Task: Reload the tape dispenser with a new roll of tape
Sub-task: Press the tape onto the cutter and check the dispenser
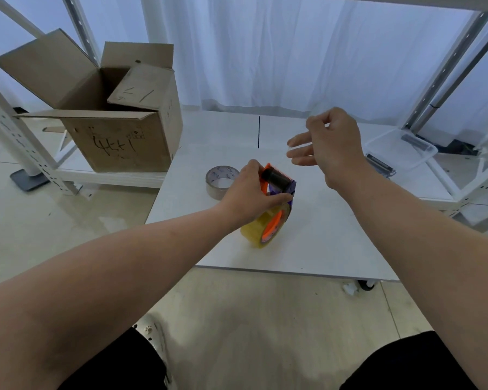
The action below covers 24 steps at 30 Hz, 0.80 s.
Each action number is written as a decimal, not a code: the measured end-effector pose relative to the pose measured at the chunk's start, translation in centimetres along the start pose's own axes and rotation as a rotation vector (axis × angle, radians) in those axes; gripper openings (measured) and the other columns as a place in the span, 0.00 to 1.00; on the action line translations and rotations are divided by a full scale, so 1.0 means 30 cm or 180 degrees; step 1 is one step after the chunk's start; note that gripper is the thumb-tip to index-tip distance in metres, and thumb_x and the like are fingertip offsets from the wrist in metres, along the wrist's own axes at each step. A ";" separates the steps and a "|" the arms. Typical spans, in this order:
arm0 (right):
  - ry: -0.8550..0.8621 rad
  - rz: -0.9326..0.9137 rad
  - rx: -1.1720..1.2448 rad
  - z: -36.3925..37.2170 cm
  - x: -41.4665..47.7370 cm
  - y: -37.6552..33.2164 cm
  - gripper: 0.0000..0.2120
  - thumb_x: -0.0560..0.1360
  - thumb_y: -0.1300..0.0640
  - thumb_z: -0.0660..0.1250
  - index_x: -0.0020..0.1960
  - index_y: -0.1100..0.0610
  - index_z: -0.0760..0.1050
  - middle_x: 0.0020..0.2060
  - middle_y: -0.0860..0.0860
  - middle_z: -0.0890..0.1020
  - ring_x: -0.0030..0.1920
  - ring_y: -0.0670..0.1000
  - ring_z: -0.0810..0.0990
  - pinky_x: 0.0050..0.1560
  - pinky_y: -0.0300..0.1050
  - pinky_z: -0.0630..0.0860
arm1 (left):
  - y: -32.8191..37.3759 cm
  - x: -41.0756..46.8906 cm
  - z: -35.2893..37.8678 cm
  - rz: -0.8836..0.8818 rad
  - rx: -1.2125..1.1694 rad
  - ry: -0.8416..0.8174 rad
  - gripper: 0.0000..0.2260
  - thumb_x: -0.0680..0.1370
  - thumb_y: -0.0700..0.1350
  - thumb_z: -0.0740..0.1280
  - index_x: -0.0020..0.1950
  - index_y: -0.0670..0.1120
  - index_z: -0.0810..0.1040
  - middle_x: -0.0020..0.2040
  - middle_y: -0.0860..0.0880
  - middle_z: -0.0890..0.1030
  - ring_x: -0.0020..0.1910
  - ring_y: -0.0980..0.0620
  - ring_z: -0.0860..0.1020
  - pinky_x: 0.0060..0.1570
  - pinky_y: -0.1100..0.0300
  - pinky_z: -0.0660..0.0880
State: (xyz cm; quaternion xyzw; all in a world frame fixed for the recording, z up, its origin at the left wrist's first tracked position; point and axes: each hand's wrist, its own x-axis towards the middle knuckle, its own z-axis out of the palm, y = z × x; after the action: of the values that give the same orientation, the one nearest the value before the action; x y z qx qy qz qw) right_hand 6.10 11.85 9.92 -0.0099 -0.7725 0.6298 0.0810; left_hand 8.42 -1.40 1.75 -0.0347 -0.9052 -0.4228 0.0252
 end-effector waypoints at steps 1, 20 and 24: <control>-0.0012 -0.0004 -0.0008 0.004 0.000 -0.003 0.04 0.79 0.60 0.56 0.47 0.58 0.65 0.34 0.59 0.82 0.27 0.55 0.81 0.30 0.48 0.80 | 0.001 -0.002 0.003 0.0062 0.0021 -0.0019 0.26 0.66 0.58 0.75 0.54 0.47 0.66 0.50 0.49 0.74 0.44 0.53 0.73 0.35 0.64 0.69; 0.0159 0.1699 0.0429 -0.080 0.065 0.143 0.03 0.75 0.65 0.63 0.43 0.62 0.74 0.32 0.54 0.77 0.30 0.49 0.75 0.25 0.38 0.77 | -0.016 0.010 0.001 0.0249 -0.0368 -0.0411 0.24 0.67 0.47 0.75 0.54 0.45 0.63 0.49 0.46 0.72 0.42 0.52 0.71 0.36 0.63 0.69; 0.0151 0.2004 0.0470 -0.080 0.062 0.184 0.08 0.74 0.68 0.63 0.37 0.62 0.73 0.32 0.54 0.75 0.30 0.49 0.72 0.30 0.39 0.72 | -0.022 0.010 -0.022 0.0315 -0.0326 -0.0580 0.26 0.68 0.46 0.74 0.57 0.45 0.62 0.49 0.49 0.70 0.43 0.54 0.71 0.38 0.65 0.70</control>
State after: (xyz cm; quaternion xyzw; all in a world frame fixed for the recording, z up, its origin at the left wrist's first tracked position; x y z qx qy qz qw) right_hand 4.11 15.56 5.21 -0.2572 -0.6815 0.6779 -0.0993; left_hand 8.06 -2.31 1.70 -0.1190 -0.8781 -0.4618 -0.0382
